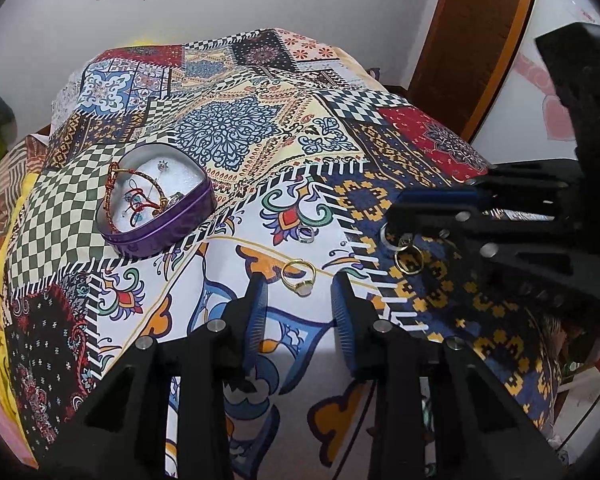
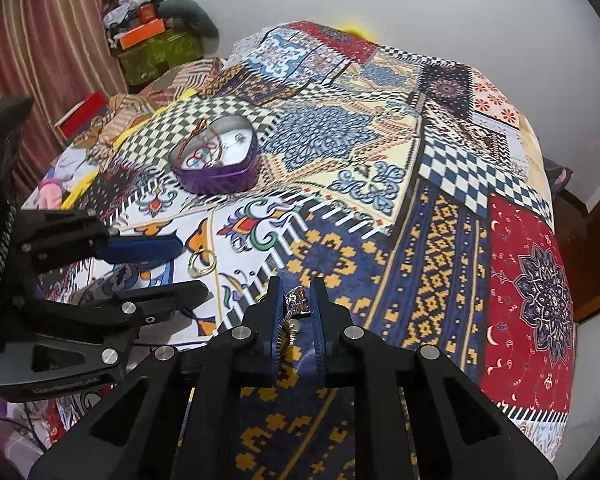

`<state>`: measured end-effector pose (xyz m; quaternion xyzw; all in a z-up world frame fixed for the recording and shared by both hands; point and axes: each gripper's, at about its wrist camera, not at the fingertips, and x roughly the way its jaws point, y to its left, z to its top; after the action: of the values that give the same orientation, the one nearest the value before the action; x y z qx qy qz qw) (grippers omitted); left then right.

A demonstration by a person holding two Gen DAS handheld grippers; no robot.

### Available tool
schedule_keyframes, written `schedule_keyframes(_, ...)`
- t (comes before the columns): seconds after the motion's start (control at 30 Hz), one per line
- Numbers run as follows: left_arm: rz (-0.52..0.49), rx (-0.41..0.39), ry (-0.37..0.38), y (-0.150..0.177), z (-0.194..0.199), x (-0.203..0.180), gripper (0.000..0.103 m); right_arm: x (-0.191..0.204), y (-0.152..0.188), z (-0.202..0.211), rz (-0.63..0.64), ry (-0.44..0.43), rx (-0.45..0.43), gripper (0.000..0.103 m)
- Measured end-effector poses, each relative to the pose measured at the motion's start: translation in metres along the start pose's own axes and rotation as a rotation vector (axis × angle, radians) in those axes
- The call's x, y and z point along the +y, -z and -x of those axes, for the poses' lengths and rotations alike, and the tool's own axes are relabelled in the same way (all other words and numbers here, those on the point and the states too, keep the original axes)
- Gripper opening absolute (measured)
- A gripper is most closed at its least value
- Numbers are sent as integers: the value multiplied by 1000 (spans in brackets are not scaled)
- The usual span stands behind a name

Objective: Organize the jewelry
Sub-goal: 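Grasp another ring with the right tool while the left tool reaches toward a gold ring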

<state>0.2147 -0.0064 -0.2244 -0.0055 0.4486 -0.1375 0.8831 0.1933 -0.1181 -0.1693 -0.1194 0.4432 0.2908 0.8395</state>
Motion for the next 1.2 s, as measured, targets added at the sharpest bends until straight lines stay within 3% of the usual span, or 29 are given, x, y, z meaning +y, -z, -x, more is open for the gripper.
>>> schedule_keyframes(0.17, 17, -6, -2, -1, -4, 1, 32, -14, -2, 7, -52, 11, -23, 12)
schedule_keyframes(0.3, 27, -9, 2, -3, -6, 3, 17, -24, -2, 10, -89, 17, -32, 12)
schedule_keyframes(0.4, 34, -17, 39, -2, -6, 4, 18, -29, -1, 13, -103, 21, -35, 12)
schedule_keyframes(0.6, 22, -26, 36, -1, -2, -2, 17, -29, 1, 20, -103, 31, -39, 12)
schedule_keyframes(0.87, 17, -68, 3, -5, 18, -4, 18, -26, -8, 33, -115, 22, -75, 12)
schedule_keyframes(1.2, 59, -155, -55, -20, 55, 24, 18, -6, -32, 54, -106, 5, -156, 12)
